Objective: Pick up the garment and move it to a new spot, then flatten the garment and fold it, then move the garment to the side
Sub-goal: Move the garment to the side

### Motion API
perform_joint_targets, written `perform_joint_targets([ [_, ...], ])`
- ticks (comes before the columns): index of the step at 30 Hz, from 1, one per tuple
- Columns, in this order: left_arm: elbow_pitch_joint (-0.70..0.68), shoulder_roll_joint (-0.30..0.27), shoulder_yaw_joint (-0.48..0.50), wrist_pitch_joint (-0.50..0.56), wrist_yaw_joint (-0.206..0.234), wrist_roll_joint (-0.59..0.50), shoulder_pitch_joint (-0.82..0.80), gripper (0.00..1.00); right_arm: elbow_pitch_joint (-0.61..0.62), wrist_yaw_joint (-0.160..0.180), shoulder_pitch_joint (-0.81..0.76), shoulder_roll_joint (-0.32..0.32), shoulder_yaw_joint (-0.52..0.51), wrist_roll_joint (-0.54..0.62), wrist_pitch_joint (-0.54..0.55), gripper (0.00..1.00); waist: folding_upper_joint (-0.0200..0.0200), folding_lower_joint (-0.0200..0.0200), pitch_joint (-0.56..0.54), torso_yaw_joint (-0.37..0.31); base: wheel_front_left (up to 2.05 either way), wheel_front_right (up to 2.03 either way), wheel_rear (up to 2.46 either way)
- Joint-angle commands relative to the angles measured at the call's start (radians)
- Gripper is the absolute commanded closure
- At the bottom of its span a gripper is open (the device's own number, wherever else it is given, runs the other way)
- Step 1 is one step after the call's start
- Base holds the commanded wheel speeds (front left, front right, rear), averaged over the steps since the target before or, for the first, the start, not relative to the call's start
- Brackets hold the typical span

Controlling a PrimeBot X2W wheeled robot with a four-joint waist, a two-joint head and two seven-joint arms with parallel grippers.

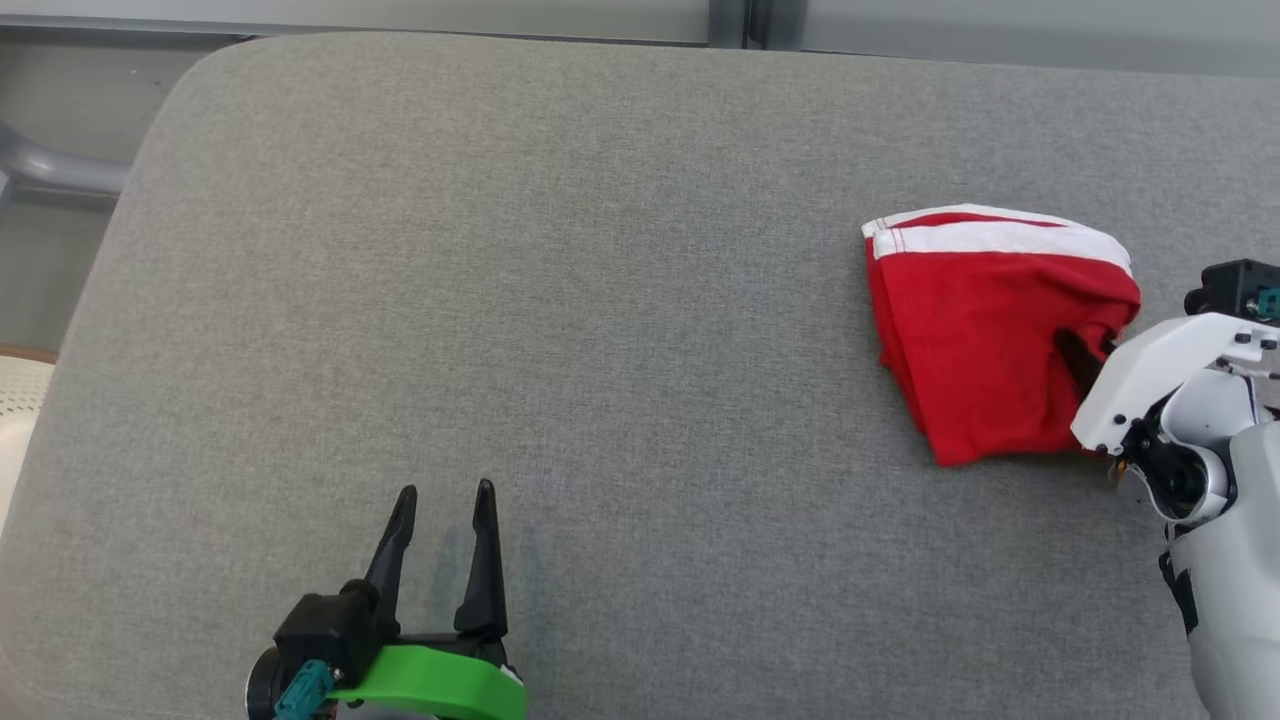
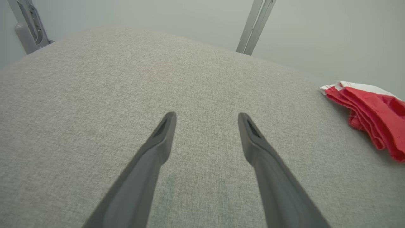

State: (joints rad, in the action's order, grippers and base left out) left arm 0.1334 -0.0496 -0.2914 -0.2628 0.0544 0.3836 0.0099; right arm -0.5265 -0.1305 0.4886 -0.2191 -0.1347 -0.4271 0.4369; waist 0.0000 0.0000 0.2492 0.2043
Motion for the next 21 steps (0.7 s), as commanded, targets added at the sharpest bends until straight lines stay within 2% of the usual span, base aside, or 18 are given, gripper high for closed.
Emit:
perform_joint_targets([
  [1,-0.006,-0.002,0.011,-0.002,0.005,-0.004,-0.005,0.00,0.016,0.000,0.015,-0.008,0.011,-0.017,-0.005,1.00,0.0000,0.0000,0.000,-0.056,0.00,0.00,0.00],
  [3,-0.006,-0.002,0.020,-0.002,-0.003,-0.015,-0.008,0.00,0.054,0.000,0.028,-0.043,0.027,-0.035,0.001,1.00,0.0000,0.0000,0.008,-0.104,0.00,0.00,0.00],
  [7,0.008,-0.002,0.020,-0.002,-0.037,-0.060,-0.057,0.00,0.151,0.000,0.047,-0.163,0.042,-0.061,0.047,1.00,0.0000,0.0000,0.046,-0.180,0.00,0.00,0.00],
  [12,0.021,-0.003,0.024,-0.002,-0.074,-0.046,-0.125,0.00,0.238,0.000,0.086,-0.332,0.027,-0.088,0.151,1.00,0.0000,0.0000,0.108,-0.219,0.00,0.00,0.00],
  [21,0.054,-0.003,0.014,-0.002,-0.088,-0.026,-0.147,0.00,0.132,0.000,0.156,-0.494,-0.004,-0.025,0.231,1.00,0.0000,0.0000,0.175,-0.208,0.00,0.00,0.00],
])
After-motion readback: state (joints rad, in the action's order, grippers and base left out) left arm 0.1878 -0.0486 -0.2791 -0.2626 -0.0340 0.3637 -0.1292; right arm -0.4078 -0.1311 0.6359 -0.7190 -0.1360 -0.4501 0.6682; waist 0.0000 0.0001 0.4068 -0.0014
